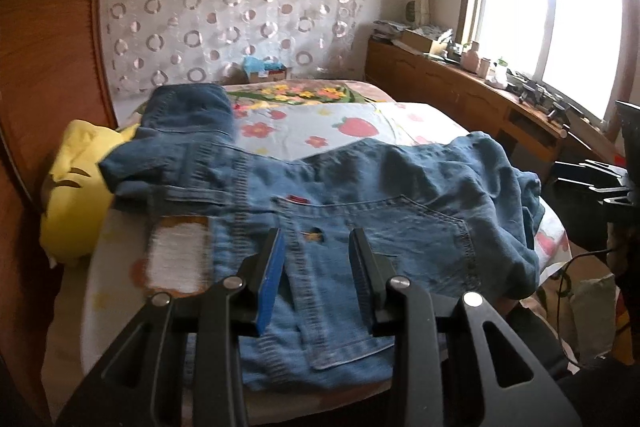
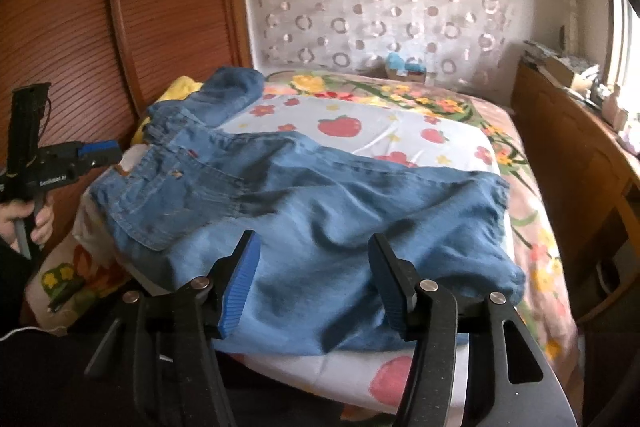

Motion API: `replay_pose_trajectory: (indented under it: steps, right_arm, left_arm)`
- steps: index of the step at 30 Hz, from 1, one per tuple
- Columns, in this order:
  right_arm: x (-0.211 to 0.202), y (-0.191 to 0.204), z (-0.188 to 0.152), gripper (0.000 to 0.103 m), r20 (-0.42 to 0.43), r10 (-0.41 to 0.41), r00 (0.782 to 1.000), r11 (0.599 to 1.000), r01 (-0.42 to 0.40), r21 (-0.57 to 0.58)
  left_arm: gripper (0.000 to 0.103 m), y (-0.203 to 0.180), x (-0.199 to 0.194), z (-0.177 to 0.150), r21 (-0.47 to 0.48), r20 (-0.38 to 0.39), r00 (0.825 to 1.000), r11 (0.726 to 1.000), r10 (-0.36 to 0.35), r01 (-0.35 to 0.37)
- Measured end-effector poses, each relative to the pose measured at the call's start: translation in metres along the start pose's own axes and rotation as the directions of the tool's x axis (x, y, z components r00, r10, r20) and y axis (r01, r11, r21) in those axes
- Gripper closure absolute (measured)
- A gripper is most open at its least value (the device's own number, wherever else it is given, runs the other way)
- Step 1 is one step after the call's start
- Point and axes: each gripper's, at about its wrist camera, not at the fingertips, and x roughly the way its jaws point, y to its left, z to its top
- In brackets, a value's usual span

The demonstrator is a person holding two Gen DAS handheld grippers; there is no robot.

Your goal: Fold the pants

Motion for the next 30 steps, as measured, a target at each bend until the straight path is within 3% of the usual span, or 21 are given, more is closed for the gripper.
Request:
replay_pose_trajectory:
  steps: [16,30]
  right_arm:
    - [-0.002,-0.066,-0.038,0.04,0.009,-0.101,0.995,0.981,0.098,0.165]
    - [0.003,-0.112,-0.055,0.04,-0.032,-0.187,0.982,0.948,0.189,0.255]
  left_arm:
    - [0.071,-0.024,0.064,-0.024,-0.016,-0.139,0.99,1.0,0.002,-0.004]
    - [0.068,-0.028,0.071,-0.036,-0.004,-0.119,0.992,0.999,0.037,-0.038]
